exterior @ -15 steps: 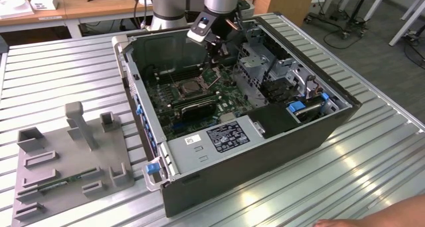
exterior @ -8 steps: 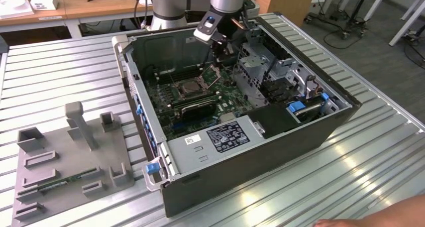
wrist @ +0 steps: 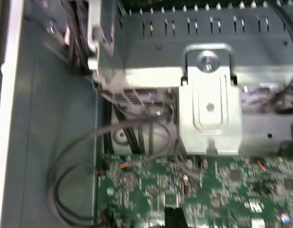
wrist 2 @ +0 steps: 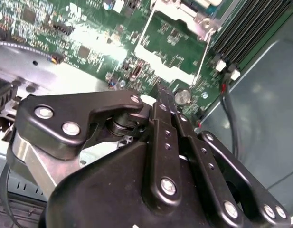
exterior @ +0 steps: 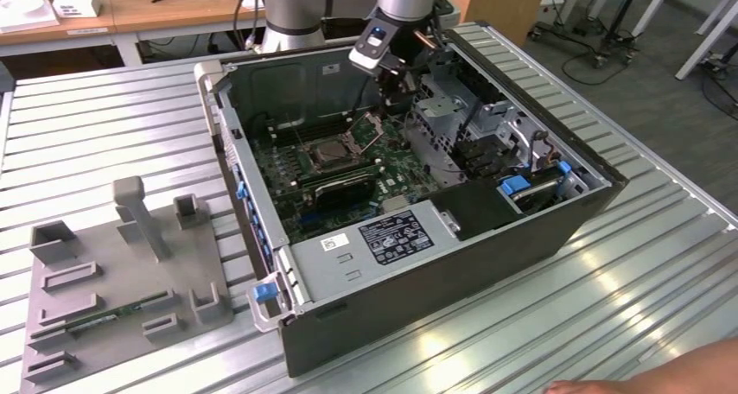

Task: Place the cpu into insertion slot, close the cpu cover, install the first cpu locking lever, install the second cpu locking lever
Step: 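Close the cpu cover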

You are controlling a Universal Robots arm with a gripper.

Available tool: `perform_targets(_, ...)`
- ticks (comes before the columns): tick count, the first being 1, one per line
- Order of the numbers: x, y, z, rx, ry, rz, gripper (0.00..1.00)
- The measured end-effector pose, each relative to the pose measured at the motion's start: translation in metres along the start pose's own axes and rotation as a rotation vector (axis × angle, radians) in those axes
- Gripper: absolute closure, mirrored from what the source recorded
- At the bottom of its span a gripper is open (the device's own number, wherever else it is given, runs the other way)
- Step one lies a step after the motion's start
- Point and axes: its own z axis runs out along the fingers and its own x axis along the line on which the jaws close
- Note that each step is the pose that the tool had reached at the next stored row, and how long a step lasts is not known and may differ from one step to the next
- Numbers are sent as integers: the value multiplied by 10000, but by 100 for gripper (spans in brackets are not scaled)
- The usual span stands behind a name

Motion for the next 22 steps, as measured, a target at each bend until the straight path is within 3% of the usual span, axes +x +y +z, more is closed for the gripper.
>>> perform_targets(3, 2, 50, 3, 0, 1, 0, 89)
perform_targets(8, 1, 51, 7, -1, 1, 0, 89)
perform_targets(22, -2, 45, 175, 0, 0, 0, 89)
